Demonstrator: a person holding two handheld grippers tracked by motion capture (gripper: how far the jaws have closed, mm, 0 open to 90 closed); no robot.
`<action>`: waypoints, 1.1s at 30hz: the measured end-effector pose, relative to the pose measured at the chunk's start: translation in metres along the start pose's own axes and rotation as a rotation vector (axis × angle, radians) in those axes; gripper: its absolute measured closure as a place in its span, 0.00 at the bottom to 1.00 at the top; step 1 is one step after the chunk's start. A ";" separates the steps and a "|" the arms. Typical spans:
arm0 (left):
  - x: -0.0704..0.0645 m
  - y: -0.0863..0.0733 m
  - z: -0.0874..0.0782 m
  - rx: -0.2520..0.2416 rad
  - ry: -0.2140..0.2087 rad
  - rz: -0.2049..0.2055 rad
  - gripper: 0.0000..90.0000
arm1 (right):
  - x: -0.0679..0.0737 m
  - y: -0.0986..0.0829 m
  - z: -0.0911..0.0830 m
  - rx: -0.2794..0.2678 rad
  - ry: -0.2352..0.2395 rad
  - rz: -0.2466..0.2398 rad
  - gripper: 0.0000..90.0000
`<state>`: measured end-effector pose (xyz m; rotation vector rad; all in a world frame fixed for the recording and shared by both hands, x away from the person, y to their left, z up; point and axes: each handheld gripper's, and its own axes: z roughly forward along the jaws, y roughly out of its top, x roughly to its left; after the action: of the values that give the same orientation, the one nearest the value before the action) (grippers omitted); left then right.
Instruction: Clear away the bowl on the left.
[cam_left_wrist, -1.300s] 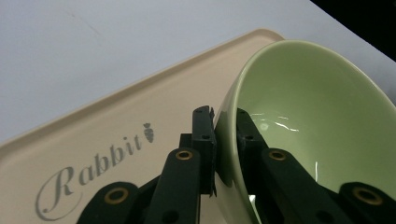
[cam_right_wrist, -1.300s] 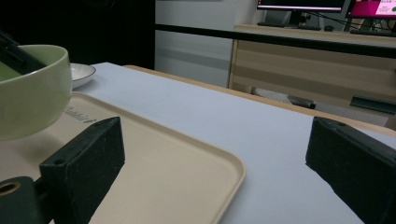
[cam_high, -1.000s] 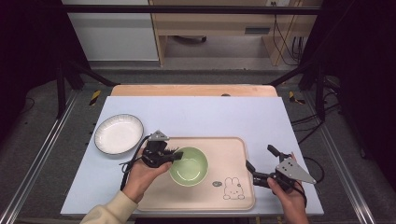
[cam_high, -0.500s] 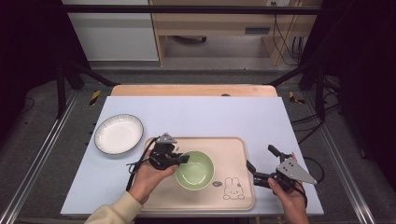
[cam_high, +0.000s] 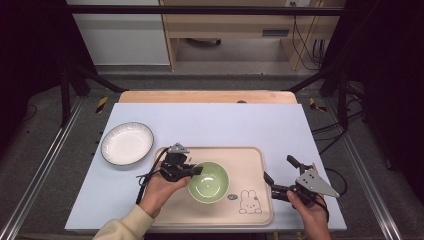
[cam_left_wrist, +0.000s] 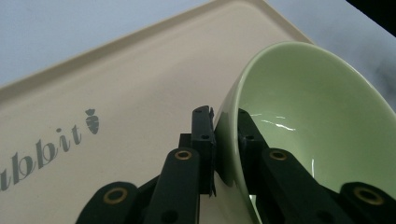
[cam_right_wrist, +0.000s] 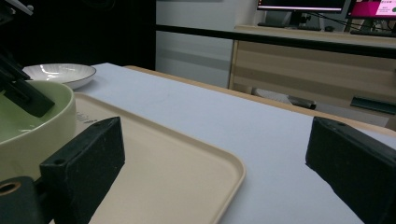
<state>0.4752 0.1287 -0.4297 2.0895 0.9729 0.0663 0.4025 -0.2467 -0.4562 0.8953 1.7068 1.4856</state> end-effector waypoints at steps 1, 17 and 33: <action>0.001 0.000 0.000 0.002 -0.001 0.000 0.91 | 0.000 0.000 0.000 -0.001 0.002 0.000 0.05; 0.004 -0.002 0.006 0.015 0.004 -0.011 0.90 | 0.000 0.000 0.000 0.000 0.001 -0.001 0.05; 0.003 -0.004 0.011 0.034 -0.006 -0.012 0.90 | 0.000 0.000 0.000 -0.001 0.002 0.000 0.05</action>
<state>0.4790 0.1250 -0.4403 2.1135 0.9898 0.0372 0.4025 -0.2467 -0.4563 0.8939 1.7077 1.4874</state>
